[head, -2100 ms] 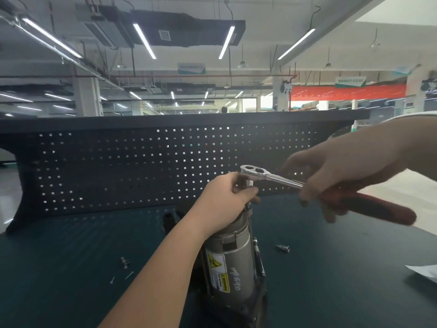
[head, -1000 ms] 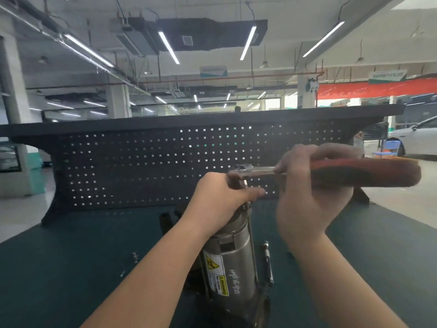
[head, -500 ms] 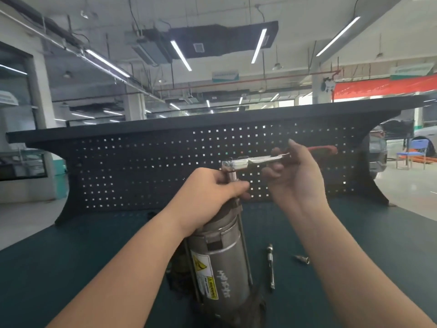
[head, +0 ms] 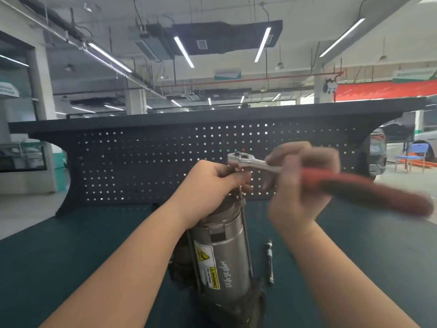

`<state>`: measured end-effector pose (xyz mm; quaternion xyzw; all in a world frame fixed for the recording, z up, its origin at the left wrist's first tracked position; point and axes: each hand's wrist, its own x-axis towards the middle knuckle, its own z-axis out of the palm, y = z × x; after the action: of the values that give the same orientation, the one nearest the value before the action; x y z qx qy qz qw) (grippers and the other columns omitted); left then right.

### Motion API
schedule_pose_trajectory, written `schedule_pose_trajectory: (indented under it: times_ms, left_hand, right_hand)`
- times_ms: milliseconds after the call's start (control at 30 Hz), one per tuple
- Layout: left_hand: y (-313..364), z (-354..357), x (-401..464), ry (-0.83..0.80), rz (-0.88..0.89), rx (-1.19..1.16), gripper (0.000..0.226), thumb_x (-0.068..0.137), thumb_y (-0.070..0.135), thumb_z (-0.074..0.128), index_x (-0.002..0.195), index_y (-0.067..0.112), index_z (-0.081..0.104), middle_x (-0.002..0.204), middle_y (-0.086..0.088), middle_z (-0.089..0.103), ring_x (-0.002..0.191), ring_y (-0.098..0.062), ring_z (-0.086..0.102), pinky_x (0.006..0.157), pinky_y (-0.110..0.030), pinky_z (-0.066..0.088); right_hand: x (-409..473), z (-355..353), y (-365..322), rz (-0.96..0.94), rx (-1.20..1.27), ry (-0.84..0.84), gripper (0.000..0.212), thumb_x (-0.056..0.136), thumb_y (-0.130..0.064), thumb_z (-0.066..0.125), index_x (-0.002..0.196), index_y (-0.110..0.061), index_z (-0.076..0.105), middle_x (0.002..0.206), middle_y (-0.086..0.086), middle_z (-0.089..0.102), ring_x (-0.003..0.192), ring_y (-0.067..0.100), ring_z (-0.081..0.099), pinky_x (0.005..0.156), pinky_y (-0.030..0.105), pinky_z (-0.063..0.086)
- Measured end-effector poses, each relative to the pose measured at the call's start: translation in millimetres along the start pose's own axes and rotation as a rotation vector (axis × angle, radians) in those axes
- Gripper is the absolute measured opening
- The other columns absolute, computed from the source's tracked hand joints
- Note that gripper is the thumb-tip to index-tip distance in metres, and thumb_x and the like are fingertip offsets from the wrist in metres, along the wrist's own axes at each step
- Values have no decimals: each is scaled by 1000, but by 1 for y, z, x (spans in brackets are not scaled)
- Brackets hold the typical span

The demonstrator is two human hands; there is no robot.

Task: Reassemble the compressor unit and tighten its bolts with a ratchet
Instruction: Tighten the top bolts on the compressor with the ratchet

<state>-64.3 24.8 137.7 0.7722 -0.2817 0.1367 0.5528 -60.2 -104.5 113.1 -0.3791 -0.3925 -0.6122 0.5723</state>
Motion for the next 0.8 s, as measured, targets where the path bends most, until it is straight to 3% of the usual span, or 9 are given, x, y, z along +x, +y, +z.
schedule_pose_trajectory:
  times_ms: [133,200,300,400,467,533,633,700,800]
  left_hand:
    - [-1,2,1,19,-18,63,21,93,27,65,78,19,78,81,2,77,73,-5,67,69,-11,50]
    - [-2,2,3,56,-24,107,24,92,30,65,76,19,79,79,-1,77,69,-8,64,66,-14,49]
    - [-2,3,1,87,-22,93,24,88,33,70,71,18,78,69,0,74,58,-12,61,59,-16,47]
    - [0,3,2,78,-2,100,33,84,22,74,51,22,71,49,8,63,44,-1,47,48,-10,37]
    - [4,2,4,37,-20,184,49,85,3,64,40,23,56,36,15,49,36,3,44,43,-6,33]
    - [5,0,4,12,-36,230,48,87,-6,58,50,25,53,35,17,50,37,3,47,44,-6,36]
    - [3,1,-2,23,-9,112,25,90,13,66,67,21,73,62,3,73,56,-6,61,52,-13,48]
    - [0,3,-2,35,-7,77,18,91,22,67,77,17,77,80,-6,77,71,-14,69,65,-17,53]
    - [0,4,2,61,-16,135,18,91,30,67,81,19,78,84,-5,77,79,-17,72,73,-24,54]
  right_hand:
    - [25,-14,12,912,466,409,14,97,-13,50,84,-13,48,70,2,57,41,13,45,43,19,36]
    - [21,-12,15,1007,516,429,12,97,-10,51,86,-13,48,72,3,58,45,12,45,43,19,36]
    - [15,-5,6,483,242,208,16,95,-9,53,95,-22,43,71,3,64,48,13,53,48,22,43]
    - [13,-2,-4,-96,-106,-233,36,87,-10,65,94,-41,50,78,-5,63,63,1,61,61,13,47]
    - [5,0,-5,-230,-284,-433,41,71,3,76,89,-27,53,84,-10,60,73,3,62,64,7,44]
    - [-3,1,-5,-174,-233,-474,38,66,7,77,87,-15,55,87,-14,61,81,1,62,70,10,45]
    - [2,1,-4,111,-67,-205,10,85,-15,59,83,-24,55,80,-22,65,65,-5,60,62,10,46]
    - [12,-2,2,526,172,209,15,99,-22,49,85,-16,53,73,-9,65,47,6,53,49,17,43]
    - [19,-4,10,1018,513,452,18,102,-20,47,88,-10,51,74,4,60,43,9,46,42,19,39]
